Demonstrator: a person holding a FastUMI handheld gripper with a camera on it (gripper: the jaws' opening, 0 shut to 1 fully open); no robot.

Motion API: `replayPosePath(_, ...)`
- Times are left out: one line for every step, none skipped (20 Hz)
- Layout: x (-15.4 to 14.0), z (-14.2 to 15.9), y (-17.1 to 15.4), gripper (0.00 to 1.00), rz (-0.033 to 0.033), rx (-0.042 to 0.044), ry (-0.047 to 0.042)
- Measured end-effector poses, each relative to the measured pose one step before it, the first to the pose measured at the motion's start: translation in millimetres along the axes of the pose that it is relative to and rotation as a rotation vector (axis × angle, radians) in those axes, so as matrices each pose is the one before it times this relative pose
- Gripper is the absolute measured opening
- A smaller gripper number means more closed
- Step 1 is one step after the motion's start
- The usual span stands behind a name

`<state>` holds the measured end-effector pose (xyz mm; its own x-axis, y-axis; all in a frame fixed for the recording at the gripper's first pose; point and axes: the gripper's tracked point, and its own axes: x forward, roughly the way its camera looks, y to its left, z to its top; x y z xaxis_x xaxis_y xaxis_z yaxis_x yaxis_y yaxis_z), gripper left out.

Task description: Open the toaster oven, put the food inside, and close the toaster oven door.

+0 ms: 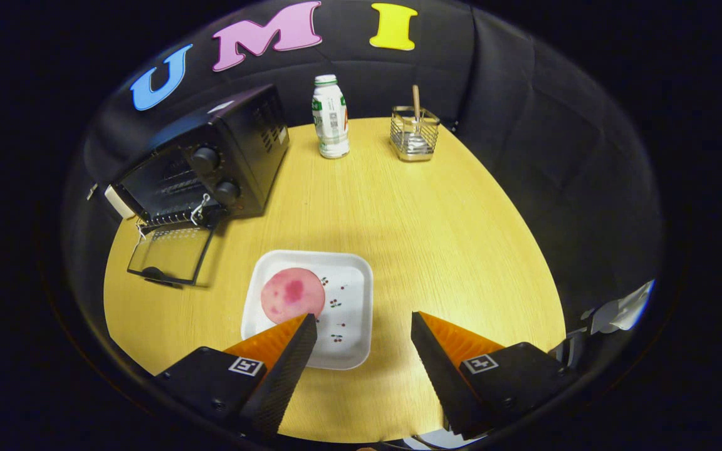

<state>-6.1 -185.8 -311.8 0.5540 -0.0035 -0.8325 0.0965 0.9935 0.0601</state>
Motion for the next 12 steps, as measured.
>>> replayPosePath(9.97, -3.66, -3.87, 0.99, 0.00884, 0.00008, 0.02712)
replayPosePath(8.25, -5.79, -2.03, 0.99, 0.00971, -0.00196, 0.02673)
replayPosePath(8.34, -4.26, -1.41, 0.99, 0.00675, -0.00814, 0.02791)
replayPosePath(7.35, -3.64, -1.59, 0.99, -0.00004, -0.01022, 0.02526)
replayPosePath(5.46, -2.08, -0.65, 0.99, -0.00052, -0.00845, 0.02096)
replayPosePath(5.85, -1.73, -0.25, 0.99, -0.00305, -0.00261, 0.01594)
replayPosePath(3.92, -1.69, 1.62, 0.99, 0.00517, 0.00017, 0.01617)
replayPosePath(2.41, -2.08, 1.46, 0.98, 0.00015, 0.00145, 0.01835)
replayPosePath(-1.97, 3.74, 2.35, 0.98, 0.00602, 0.00595, -0.00766)
replayPosePath(2.69, -1.28, 0.63, 0.95, -0.00708, -0.00649, 0.01472)
replayPosePath(1.24, -0.37, 2.07, 0.93, 0.00371, -0.00168, 0.0161)
replayPosePath(0.14, 0.43, 2.03, 0.91, 0.00222, 0.00143, 0.01859)
